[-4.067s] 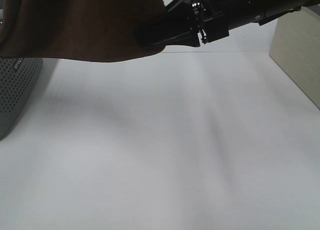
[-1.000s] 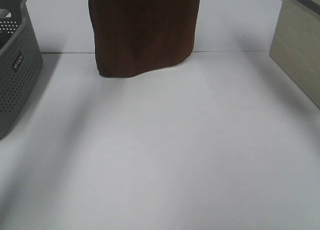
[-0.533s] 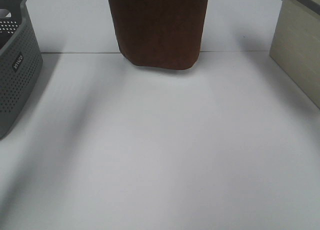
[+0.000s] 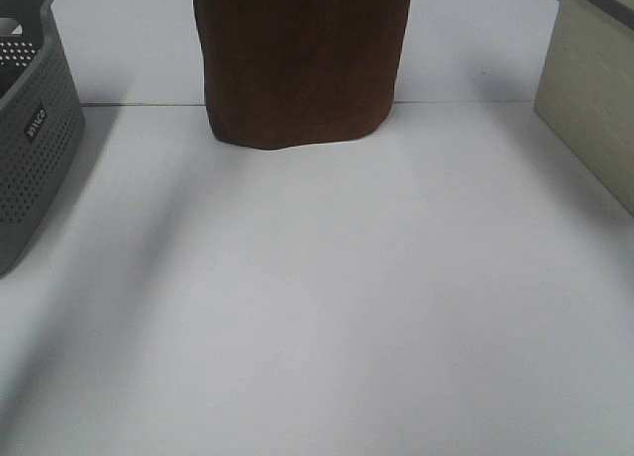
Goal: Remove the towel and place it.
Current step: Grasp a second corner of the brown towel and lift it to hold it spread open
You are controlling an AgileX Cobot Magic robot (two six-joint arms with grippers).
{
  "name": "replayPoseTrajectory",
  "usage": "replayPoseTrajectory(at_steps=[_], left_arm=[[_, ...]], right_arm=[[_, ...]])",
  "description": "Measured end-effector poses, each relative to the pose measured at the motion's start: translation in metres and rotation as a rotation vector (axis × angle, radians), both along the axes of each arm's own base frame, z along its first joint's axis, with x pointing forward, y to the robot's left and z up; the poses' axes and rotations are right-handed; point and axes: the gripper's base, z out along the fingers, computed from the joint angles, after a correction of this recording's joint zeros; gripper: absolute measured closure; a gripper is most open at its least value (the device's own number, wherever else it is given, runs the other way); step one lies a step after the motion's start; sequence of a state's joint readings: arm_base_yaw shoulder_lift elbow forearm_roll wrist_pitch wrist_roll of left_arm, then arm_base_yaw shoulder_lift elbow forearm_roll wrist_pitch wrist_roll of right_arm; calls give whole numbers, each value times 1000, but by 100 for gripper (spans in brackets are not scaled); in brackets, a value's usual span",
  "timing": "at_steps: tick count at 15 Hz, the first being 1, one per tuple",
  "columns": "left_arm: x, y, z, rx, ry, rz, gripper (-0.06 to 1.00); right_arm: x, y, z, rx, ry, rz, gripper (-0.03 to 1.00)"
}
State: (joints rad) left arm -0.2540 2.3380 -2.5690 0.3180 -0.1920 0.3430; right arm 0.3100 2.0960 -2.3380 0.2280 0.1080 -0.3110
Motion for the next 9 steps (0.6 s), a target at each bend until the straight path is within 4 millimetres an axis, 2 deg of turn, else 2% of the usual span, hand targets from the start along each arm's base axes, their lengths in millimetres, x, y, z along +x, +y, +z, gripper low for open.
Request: replayPoseTrajectory(at_steps=[3,6,9], left_arm=[[2,-9,-18,13,307,52,94],[-21,-18,-15,16,626,87,94],[-50,-10,-10,7,910,109,94]], right_arm=[[-1,-4,-13,-34,174,37,96],[-19,-9,-13,-57,376,88,96],[-45,-12,-9,-106,571,135,96]])
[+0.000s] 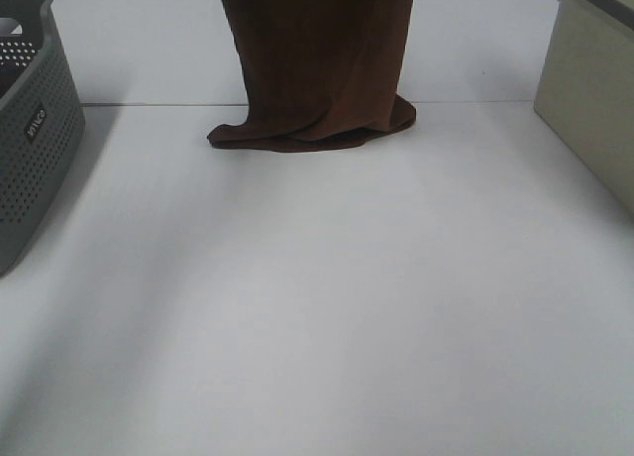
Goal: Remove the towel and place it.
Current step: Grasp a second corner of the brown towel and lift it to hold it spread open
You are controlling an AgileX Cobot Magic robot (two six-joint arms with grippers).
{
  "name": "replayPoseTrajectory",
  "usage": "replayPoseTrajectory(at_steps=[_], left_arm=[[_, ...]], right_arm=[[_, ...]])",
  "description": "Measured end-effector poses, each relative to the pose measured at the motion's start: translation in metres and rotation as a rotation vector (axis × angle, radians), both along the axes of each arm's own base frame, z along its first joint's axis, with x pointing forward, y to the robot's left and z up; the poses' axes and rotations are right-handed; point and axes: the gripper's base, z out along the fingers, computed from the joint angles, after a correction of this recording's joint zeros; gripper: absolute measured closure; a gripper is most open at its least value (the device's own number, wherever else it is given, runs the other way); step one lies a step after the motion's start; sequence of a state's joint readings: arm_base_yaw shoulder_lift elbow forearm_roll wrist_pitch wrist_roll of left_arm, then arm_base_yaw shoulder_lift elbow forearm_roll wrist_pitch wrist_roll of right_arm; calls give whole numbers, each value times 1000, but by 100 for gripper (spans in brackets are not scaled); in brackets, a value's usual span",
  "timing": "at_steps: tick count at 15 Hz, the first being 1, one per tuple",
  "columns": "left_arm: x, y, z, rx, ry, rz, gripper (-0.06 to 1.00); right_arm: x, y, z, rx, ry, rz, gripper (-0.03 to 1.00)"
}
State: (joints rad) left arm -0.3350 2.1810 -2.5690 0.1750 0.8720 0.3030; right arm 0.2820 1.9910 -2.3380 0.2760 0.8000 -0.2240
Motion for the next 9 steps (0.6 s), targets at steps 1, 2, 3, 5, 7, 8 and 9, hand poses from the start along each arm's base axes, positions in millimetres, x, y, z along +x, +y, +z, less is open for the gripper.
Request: replayPoseTrajectory(at_steps=[1,2,3,5,7,8,9], left_arm=[[-9,2,-1,4,93,6,94],[-18,5,-1,3,173,10,94],[-27,6,0,-4,247,10,94],[-36,6,5,-40,294,5,94],[-38,6,7,-61,297,11,94],[-42,8,13,-71,290,14,94],[-44,8,14,-73,289,15,94]], right_arm=[[-8,-1,-1,-14,72,12,96],[-15,-2,-2,-35,136,27,96],[-22,-3,-3,-56,189,42,96],[-33,-5,-11,-108,331,70,96],[-35,-5,-13,-119,355,76,96],[-38,-6,-11,-116,355,75,96],[-39,-6,-11,-115,360,74,96]])
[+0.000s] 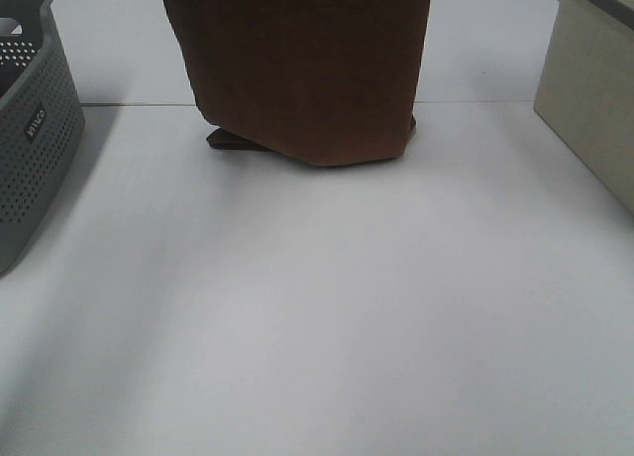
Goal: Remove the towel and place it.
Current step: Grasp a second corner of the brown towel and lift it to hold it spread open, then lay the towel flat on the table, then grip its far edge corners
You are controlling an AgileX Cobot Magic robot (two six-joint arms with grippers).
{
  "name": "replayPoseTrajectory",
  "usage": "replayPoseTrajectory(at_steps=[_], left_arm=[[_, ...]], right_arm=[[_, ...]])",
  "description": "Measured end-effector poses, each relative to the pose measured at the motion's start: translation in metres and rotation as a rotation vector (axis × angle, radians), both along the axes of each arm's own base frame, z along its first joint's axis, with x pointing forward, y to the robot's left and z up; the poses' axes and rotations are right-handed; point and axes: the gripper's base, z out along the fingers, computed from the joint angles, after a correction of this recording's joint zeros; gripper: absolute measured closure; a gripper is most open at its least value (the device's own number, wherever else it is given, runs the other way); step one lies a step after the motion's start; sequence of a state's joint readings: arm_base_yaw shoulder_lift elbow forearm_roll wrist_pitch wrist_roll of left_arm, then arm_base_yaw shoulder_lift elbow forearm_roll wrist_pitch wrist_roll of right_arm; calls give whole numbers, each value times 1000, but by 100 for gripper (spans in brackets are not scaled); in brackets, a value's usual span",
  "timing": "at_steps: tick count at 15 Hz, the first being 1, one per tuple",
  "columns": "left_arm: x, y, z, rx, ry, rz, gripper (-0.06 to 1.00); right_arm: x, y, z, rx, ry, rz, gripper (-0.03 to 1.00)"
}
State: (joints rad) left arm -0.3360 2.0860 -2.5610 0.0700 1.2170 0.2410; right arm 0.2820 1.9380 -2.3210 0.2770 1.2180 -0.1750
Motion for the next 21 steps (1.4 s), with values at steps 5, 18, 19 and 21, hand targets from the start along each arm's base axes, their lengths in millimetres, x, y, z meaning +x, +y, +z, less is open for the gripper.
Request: replayPoseTrajectory(at_steps=[5,18,19,21], left_arm=[[-65,18,20,-34,86,8,94],[-242,51,-50,-267,421,-63,94],[-251,53,-56,-281,438,-66,94],[-262,56,-64,-300,451,-61,94]], right_arm=[[-31,-6,2,8,61,9,96],[-171,-37,-25,54,264,16,96],[-181,-39,-28,63,279,5,96],[-196,-43,-34,82,306,-14,96]])
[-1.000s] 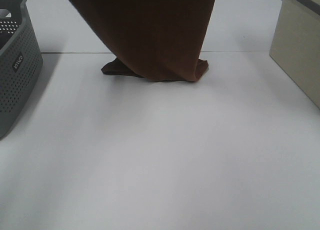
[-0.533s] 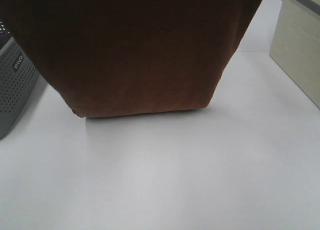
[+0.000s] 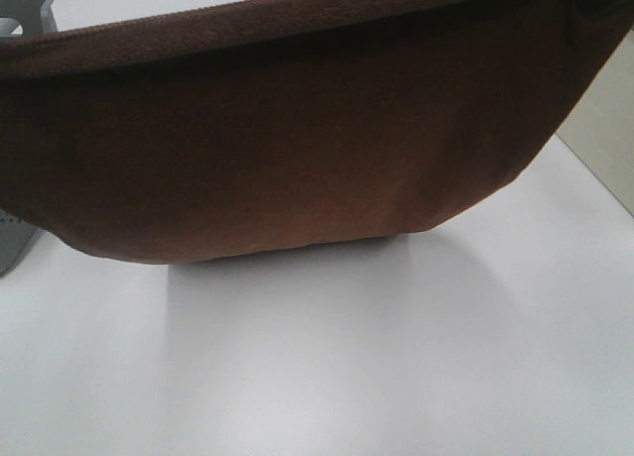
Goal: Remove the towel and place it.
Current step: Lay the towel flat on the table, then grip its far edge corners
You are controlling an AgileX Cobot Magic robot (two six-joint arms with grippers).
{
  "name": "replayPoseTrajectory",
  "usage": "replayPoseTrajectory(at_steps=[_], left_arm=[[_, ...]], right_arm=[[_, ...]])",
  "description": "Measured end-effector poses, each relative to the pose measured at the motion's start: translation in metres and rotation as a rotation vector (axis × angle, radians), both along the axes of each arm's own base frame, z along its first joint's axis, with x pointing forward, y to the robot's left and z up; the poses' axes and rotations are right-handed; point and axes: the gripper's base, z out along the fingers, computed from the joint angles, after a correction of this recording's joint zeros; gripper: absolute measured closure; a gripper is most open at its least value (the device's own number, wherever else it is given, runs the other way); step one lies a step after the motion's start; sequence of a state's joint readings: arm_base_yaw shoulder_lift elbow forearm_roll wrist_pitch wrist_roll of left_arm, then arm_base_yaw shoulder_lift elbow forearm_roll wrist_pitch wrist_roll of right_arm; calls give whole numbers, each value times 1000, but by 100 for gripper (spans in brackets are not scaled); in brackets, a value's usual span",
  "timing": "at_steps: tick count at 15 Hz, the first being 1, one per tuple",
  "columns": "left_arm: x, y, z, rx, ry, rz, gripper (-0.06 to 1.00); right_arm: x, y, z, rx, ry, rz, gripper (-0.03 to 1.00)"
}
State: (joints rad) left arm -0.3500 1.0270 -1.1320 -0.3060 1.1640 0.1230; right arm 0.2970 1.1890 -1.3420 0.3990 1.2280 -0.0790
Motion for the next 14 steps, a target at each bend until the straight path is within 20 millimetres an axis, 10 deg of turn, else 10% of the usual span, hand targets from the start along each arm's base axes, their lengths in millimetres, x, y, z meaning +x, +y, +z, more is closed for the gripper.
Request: replayPoseTrajectory(at_steps=[7,14], left_arm=[[-14,0,-4,-60,39,-9,94],[-25,-3,-74,-47,299,-6,94]], right_arm=[[-40,-11,-22,25,60,-52,96],[-58,-15,-83,-17,257,-55,96]])
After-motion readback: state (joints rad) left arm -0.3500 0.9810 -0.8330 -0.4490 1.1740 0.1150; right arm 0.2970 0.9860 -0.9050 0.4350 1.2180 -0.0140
